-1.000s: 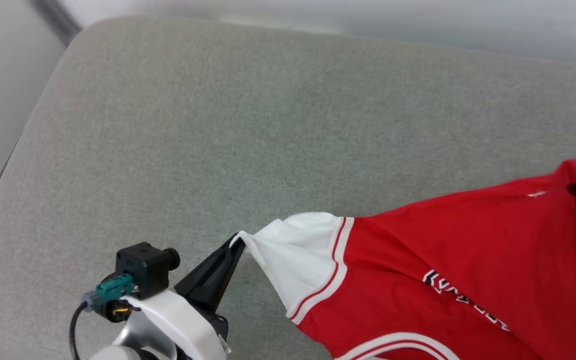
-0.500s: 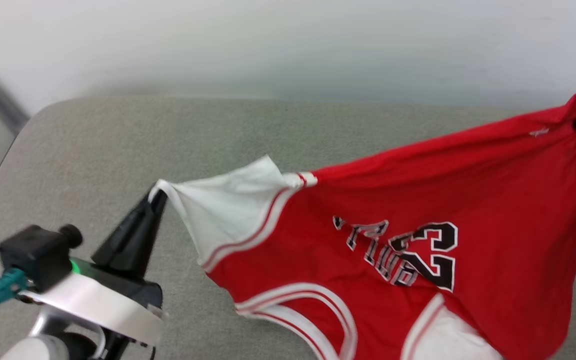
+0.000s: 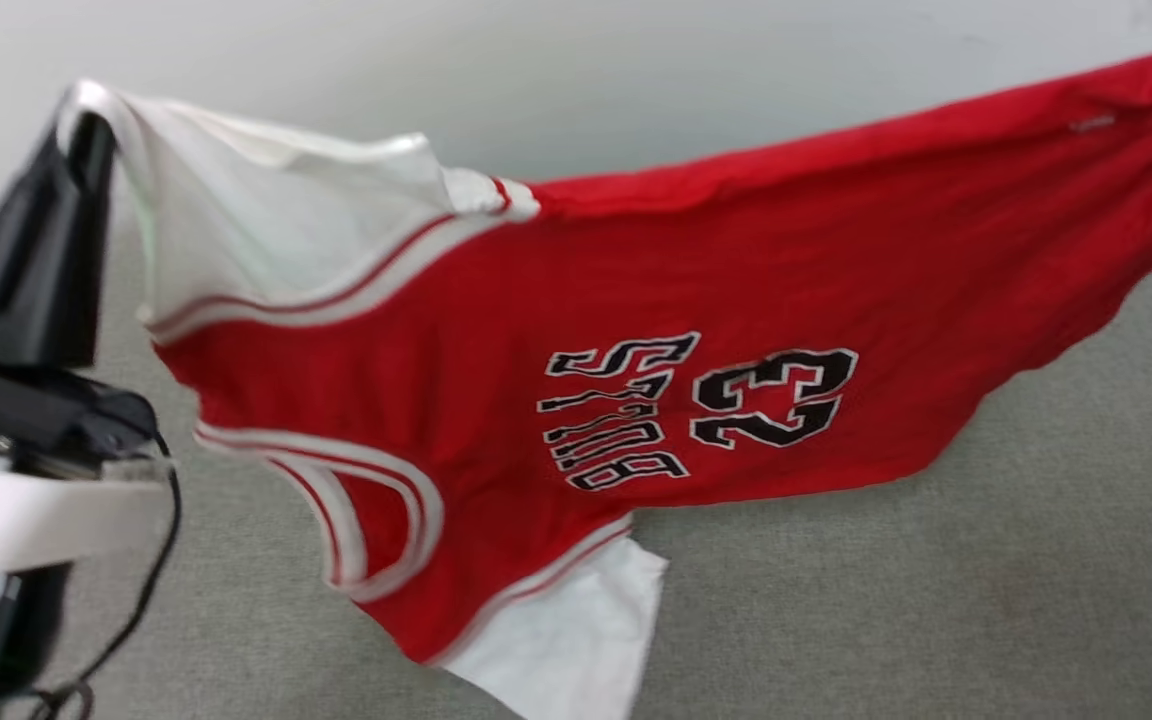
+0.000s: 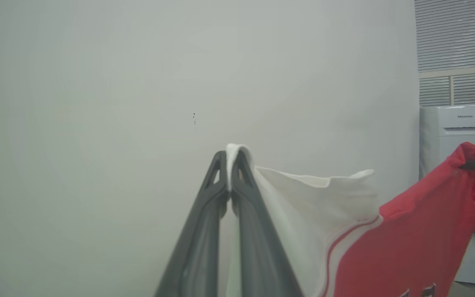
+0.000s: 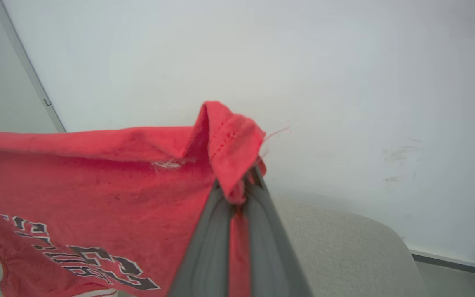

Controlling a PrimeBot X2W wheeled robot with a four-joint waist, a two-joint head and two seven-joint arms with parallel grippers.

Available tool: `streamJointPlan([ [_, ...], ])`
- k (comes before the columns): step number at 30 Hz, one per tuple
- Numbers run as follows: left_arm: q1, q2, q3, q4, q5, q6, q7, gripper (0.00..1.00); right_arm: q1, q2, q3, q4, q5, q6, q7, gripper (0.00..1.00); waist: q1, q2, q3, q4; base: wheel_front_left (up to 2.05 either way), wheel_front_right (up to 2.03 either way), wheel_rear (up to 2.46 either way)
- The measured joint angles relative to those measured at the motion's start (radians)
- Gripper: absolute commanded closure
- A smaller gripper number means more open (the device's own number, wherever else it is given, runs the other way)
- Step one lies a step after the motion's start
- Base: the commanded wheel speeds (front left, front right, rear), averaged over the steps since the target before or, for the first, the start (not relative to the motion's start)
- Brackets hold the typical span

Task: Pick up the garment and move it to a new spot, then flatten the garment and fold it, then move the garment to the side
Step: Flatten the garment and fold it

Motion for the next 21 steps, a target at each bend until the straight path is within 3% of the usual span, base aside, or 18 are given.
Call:
streamJointPlan([
  [5,-0.123,0.034,0.057,-0.002,-0.011,0.007,0.041,1.0,-0.046,0.047,-0.012,0.012,0.003,0.0,-0.032,1.0,0.0,0.0,0.012,-0.027,0.0,0.0,0.0],
  [9,-0.241,0.074,0.085,0.005,-0.008,0.012,0.088,1.0,-0.094,0.046,-0.014,0.009,0.002,0.0,-0.05,1.0,0.0,0.0,0.041,-0.039,0.0,0.0,0.0],
  [16,-0.459,0.133,0.083,0.024,-0.016,-0.032,0.179,1.0,-0.216,0.049,-0.027,0.004,0.019,0.0,-0.057,1.0,0.0001,0.0,0.137,-0.054,0.0,0.0,0.0],
  [21,-0.629,0.123,0.057,0.128,-0.037,-0.076,0.207,1.0,-0.329,0.072,-0.021,0.06,-0.008,0.0,-0.088,1.0,0.0003,0.0,0.226,-0.058,0.0,0.0,0.0],
])
